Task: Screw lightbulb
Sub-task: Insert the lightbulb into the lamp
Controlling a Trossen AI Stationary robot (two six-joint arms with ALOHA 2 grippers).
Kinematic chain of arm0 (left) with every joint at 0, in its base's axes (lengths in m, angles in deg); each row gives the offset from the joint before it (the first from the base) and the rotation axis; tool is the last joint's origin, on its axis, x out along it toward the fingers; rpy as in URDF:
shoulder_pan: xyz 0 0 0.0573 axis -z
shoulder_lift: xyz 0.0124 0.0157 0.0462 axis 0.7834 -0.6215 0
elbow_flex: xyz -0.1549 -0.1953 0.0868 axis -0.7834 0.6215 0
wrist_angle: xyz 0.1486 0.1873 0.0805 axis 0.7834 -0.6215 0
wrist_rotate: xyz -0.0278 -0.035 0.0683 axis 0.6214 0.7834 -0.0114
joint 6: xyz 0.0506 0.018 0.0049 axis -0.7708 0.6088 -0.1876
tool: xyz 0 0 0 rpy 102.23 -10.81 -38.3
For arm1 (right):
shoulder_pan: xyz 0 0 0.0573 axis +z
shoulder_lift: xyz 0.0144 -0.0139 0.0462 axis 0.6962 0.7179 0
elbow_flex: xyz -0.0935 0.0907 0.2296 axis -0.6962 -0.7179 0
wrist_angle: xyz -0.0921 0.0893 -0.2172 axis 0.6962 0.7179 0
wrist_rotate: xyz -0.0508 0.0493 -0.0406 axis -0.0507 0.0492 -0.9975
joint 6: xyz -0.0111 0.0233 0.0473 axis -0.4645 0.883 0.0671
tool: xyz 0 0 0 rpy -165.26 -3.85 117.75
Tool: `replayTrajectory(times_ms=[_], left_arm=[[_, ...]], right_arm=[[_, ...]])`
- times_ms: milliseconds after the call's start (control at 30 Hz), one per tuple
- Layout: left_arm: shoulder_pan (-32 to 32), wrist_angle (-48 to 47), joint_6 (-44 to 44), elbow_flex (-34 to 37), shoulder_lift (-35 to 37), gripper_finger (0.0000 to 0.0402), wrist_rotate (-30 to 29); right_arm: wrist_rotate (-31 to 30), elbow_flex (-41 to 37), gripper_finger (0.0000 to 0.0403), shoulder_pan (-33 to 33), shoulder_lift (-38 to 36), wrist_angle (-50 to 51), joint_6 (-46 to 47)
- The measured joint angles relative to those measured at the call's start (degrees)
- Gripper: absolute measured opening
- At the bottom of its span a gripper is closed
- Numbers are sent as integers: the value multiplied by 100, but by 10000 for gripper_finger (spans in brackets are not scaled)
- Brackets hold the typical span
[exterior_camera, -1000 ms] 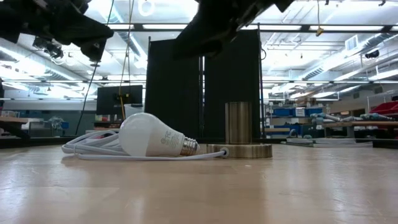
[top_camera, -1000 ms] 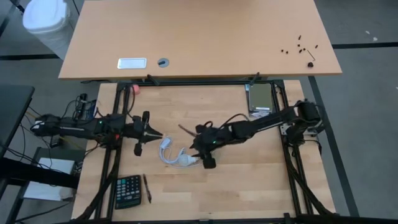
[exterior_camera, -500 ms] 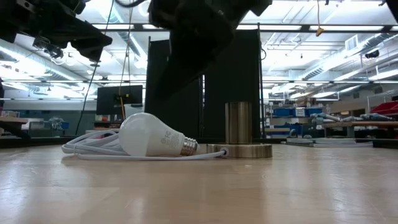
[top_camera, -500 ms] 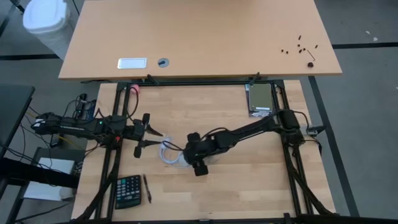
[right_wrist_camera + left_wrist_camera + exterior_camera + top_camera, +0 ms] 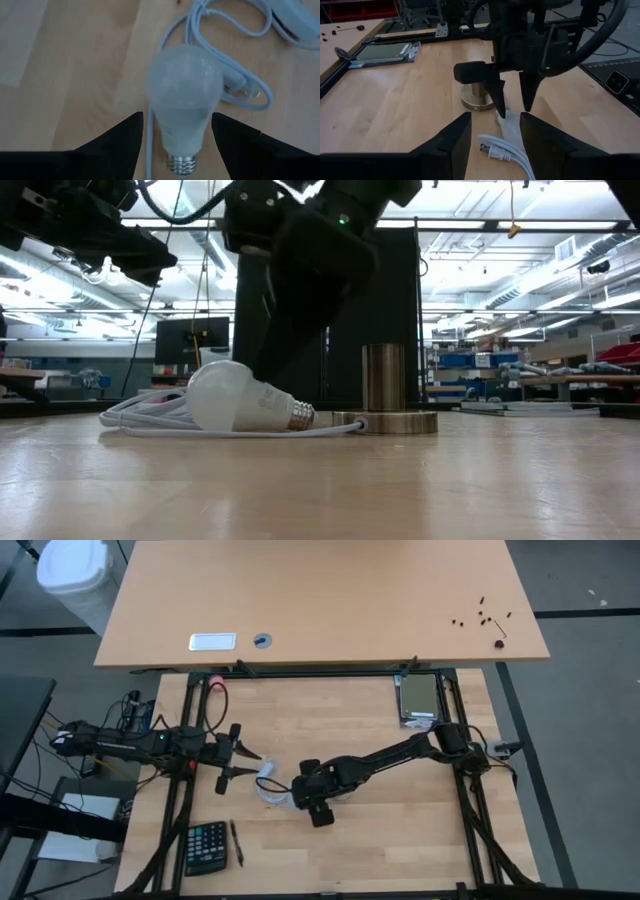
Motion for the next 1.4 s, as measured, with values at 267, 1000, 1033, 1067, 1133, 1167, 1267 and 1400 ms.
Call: replayTrajectory(times_ms=[267,1000,1033,1067,1133,1167,1267,1400], left_arm=[[0,-25,-8,0,-4,185,-153],[0,-47,1,4,-4,188,-230],[0,-53,1,4,-4,188,-228],[0,-54,4,4,-4,188,-230],[0,-86,23,4,-4,188,-228],[0,-89,23,4,-4,188,-228],[0,-116,23,4,-4,188,-228],[0,-117,23,4,-4,188,-227]], right_arm=[[-288,-3,258,12,81,73,-298],[-225,-71,195,-8,352,-21,-565],[-227,-71,183,-8,352,-48,-563],[-229,-71,172,-8,352,-81,-561],[-234,-71,152,-8,352,-113,-550],[-234,-71,145,-8,352,-105,-547],[-234,-71,143,-8,352,-118,-531],[-296,-71,149,-16,315,-137,-438]])
